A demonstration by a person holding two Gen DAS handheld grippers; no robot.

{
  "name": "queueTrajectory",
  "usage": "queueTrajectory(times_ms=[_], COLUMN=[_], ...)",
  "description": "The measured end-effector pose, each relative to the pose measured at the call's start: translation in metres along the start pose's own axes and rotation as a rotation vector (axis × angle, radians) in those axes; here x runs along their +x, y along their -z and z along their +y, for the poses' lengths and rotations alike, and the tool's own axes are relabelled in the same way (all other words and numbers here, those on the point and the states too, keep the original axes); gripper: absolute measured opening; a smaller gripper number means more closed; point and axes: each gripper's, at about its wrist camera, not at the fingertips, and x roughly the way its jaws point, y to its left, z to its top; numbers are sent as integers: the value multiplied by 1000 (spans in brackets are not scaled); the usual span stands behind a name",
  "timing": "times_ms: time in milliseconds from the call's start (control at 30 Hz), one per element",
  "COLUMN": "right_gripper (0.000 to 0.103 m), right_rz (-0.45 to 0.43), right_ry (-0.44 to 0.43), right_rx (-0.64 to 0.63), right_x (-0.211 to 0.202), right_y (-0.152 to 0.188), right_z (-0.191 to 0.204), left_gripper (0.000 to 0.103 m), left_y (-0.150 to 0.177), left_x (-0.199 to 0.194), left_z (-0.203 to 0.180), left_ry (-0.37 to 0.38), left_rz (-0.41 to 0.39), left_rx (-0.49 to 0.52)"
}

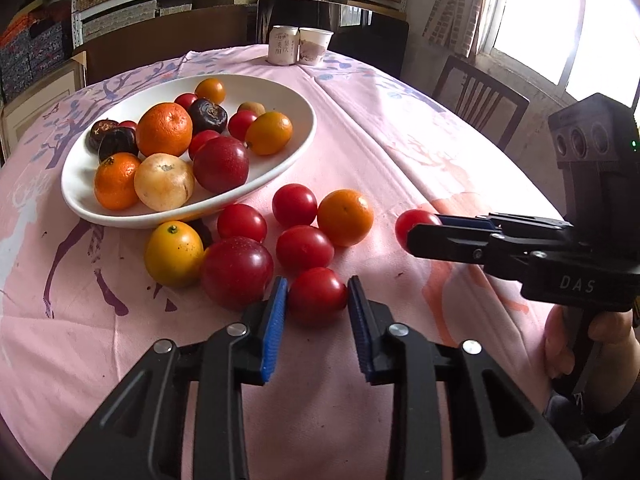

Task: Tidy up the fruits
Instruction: 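Grasp a red tomato with the left tool and release both tools' tomatoes onto the plate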

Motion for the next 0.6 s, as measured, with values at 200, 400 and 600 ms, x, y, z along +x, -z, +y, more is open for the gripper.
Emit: queueTrajectory(times_ms=[200, 400, 600], right_gripper=[28, 28, 28], right_rz=[-1, -15, -50], right_ry=[0, 5, -24], right_rx=[3, 24, 32], right_x=[-1, -4, -4], right_y=[0, -1, -39], right_z=[-1, -1, 9], left_gripper=[30, 30, 30], left_y=[6, 7, -23], left_x=[-16, -51, -76], left_z=[11, 34, 72], left_ry=[25, 30, -33], left_rz=[-49, -134, -202], left_rx=[-47, -104, -120])
